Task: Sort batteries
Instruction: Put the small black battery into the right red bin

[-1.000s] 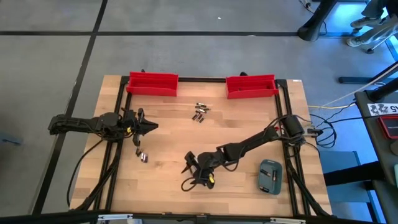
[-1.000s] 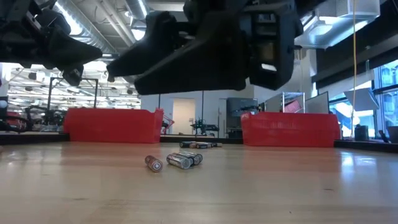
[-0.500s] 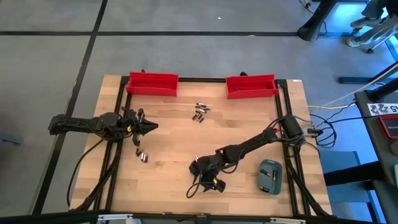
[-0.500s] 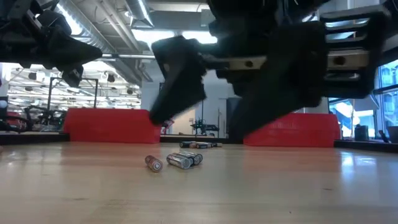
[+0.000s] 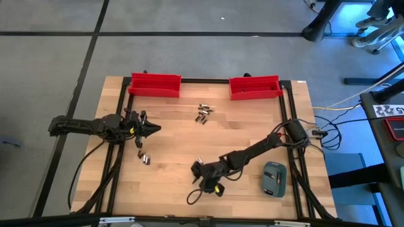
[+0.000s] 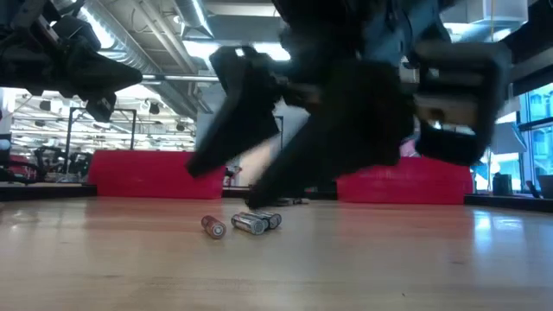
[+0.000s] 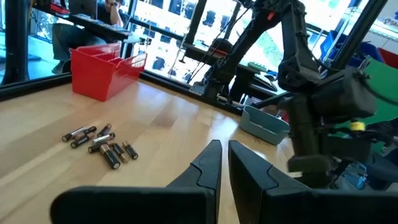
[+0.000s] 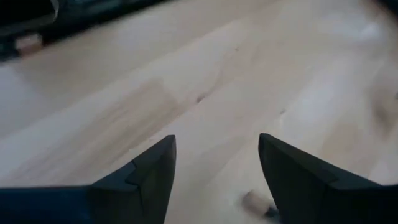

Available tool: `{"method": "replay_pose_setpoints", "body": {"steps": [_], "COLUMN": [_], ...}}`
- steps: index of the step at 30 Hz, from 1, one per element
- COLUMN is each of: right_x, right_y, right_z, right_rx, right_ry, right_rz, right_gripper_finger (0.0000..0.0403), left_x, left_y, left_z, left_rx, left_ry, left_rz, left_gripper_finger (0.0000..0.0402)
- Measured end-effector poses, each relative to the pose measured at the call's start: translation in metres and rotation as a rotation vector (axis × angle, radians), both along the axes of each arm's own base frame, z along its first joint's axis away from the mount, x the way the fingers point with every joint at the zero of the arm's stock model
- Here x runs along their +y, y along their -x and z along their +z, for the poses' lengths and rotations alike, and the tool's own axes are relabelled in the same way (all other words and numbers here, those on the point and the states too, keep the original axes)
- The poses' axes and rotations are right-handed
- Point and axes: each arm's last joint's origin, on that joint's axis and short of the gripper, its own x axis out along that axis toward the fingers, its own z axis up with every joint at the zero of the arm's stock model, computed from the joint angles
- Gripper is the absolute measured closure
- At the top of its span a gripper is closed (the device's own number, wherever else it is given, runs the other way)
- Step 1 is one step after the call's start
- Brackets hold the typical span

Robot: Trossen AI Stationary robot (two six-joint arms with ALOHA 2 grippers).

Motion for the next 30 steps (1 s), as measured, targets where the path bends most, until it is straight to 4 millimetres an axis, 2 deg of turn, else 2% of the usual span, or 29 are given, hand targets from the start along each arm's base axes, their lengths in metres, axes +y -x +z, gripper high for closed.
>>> {"method": "replay_pose_setpoints", "body": {"steps": [4,9,14,23,30], "right_x": [-0.009,-0.027,-0.037,-0.056,-0.058], "right_y": [-0.012,-0.021,-0.024,-0.027,-0.027], "right_z": [0.006,-0.008,-0.023,-0.024,-0.024], "right_rx": [-0.029,0.01,0.066,0.112,0.141], "right_ry": [-0.001,-0.016,-0.026,-0.034,-0.065], "right_rz": [-0.017,-0.031,-0.065,-0.157,-0.233], "right_gripper_finger": [0.0176,0.0176,0.0176,0.0176,0.0176], "left_x": [0.0,0.0,0.0,0.0,0.0], "left_y": [0.0,-0.001,-0.002,-0.002,-0.002], "left_z": [0.0,-0.001,-0.002,-0.003,-0.003], "left_rx": [0.001,0.009,0.026,0.028,0.028], "left_ry": [-0.005,0.001,0.005,0.038,0.045], "left_rz": [0.0,0.0,0.001,0.002,0.002], "left_gripper_finger": [0.0382,0.0382,0.0382,0.0382,0.0382]}}
